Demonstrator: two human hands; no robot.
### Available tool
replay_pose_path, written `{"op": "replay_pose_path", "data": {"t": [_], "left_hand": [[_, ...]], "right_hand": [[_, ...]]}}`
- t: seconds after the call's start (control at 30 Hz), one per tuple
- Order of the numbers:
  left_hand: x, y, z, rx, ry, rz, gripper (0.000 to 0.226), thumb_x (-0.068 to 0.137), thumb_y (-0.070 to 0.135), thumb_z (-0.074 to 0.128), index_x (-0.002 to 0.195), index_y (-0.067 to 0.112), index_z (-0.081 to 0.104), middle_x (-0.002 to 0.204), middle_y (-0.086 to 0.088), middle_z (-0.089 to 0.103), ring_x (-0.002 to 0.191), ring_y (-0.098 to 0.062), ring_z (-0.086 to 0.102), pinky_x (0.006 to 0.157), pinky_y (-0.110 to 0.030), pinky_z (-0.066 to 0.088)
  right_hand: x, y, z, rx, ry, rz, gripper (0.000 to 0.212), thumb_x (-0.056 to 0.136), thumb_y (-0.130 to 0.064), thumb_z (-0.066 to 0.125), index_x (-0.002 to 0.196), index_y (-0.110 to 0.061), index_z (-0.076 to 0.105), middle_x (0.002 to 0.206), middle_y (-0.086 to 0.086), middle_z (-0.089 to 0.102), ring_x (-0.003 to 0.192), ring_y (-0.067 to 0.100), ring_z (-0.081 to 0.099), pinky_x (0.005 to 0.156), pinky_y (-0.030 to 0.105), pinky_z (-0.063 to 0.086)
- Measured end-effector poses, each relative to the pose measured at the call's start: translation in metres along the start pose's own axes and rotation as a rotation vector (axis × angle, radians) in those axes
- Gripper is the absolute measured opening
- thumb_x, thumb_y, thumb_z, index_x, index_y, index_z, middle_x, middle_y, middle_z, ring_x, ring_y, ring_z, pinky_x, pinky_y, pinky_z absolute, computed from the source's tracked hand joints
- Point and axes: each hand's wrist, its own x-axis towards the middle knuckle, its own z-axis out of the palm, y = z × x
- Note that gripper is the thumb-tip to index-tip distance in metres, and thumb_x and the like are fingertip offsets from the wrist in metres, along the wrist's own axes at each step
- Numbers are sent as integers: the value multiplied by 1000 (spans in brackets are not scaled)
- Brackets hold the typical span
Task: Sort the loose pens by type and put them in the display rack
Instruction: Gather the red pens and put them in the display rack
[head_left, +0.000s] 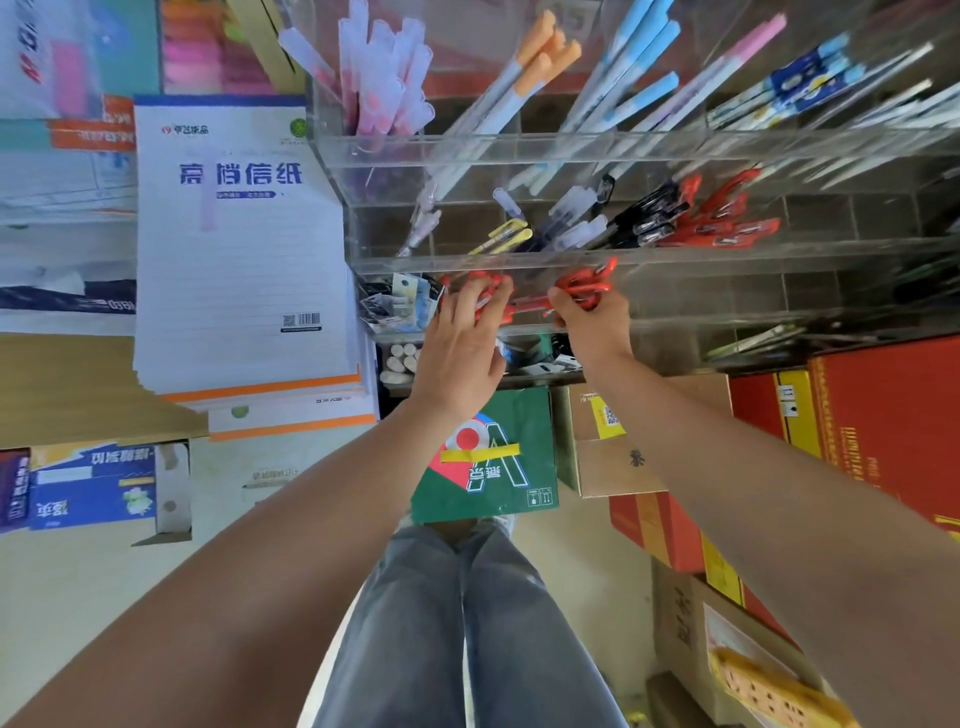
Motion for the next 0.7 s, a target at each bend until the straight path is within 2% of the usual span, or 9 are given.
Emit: {"op": "replay_pose_path", "data": {"t": [0.13, 0.23, 0.33, 0.43, 0.53, 0.7], "left_hand": [[0, -1, 2, -37, -8, -10, 77, 82, 11, 63, 150, 15, 27, 144, -14, 31, 131, -31, 36, 108, -45, 39], [0, -2, 3, -47, -15, -3, 78, 80, 9, 64, 149, 16, 29, 145, -14, 30, 130, -30, 38, 105, -47, 42], [-1, 0, 2, -59, -13, -6, 78, 79, 8, 66, 148, 17, 32, 144, -16, 30, 126, -30, 42, 102, -47, 44], [-3, 2, 1, -64, -19, -13, 75, 79, 7, 67, 147, 18, 34, 144, -15, 31, 125, -30, 45, 100, -46, 46], [-3, 4, -2, -73, -23, -15, 73, 81, 6, 64, 147, 18, 34, 147, -11, 31, 122, -29, 48, 98, -43, 47], [-8, 8, -9, -49, -34, -51, 74, 84, 9, 64, 149, 19, 31, 152, -12, 25, 130, -30, 42, 103, -41, 44]], "right_hand": [[1, 1, 0, -12, -86, 17, 7, 88, -18, 67, 90, -11, 66, 90, 10, 71, 83, 24, 69, 83, 44, 57], [-1, -1, -3, 96, -128, 44, 16, 89, -13, 65, 102, -14, 55, 98, 6, 64, 89, 20, 66, 81, 36, 58], [-2, -2, -7, 102, -78, 40, 23, 90, -17, 64, 109, -19, 51, 94, 1, 63, 81, 17, 64, 75, 31, 58], [-1, 1, -11, 50, -62, 60, 24, 94, -18, 59, 116, -11, 55, 92, 4, 65, 69, 14, 63, 72, 32, 58], [-5, 2, -15, 0, -90, 70, 30, 97, -15, 54, 124, -6, 56, 98, 7, 64, 73, 16, 63, 72, 26, 57], [-19, 2, -25, -169, -55, -39, 32, 91, -27, 59, 121, -19, 54, 115, 5, 62, 96, 24, 65, 91, 43, 53]]}}
